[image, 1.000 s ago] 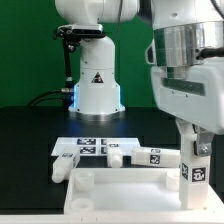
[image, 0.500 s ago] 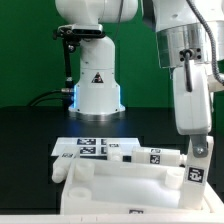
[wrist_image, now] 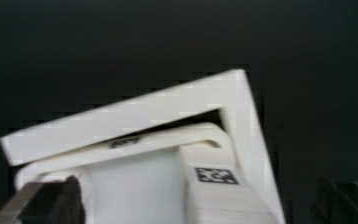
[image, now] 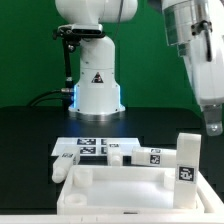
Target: Assemble desk
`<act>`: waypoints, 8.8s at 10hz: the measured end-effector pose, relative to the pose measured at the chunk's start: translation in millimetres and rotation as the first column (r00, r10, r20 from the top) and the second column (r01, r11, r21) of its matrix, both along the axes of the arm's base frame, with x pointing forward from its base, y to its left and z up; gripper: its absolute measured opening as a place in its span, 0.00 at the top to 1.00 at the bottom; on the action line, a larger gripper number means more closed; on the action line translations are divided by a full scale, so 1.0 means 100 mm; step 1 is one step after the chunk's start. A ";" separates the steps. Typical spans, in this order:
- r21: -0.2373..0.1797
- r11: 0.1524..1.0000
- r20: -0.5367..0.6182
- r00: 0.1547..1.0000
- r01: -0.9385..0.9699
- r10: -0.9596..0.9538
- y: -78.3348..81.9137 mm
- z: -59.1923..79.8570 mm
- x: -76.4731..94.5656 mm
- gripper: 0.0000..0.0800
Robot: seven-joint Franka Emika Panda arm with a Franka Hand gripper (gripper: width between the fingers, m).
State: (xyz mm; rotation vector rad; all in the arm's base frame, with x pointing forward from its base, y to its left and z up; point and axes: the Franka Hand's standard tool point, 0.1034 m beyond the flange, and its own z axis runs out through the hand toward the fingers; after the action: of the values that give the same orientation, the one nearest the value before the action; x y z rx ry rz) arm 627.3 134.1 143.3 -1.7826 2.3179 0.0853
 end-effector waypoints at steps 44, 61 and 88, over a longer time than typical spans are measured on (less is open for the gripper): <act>-0.074 0.871 0.078 0.868 -0.485 0.490 -0.42 -1.09 -1.64 0.19; 0.015 0.933 0.046 0.932 -0.360 0.359 -0.22 -1.01 -1.94 0.19; -0.128 -0.109 0.009 -0.111 -0.986 0.994 -0.05 -1.30 -2.54 0.58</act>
Offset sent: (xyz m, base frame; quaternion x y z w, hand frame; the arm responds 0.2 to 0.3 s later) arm 0.0000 0.0000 0.0000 0.0000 0.0000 0.0000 1.0000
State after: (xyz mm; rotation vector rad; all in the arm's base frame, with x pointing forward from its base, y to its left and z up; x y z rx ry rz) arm 373.0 129.3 13.2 -2.9995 0.2097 0.1142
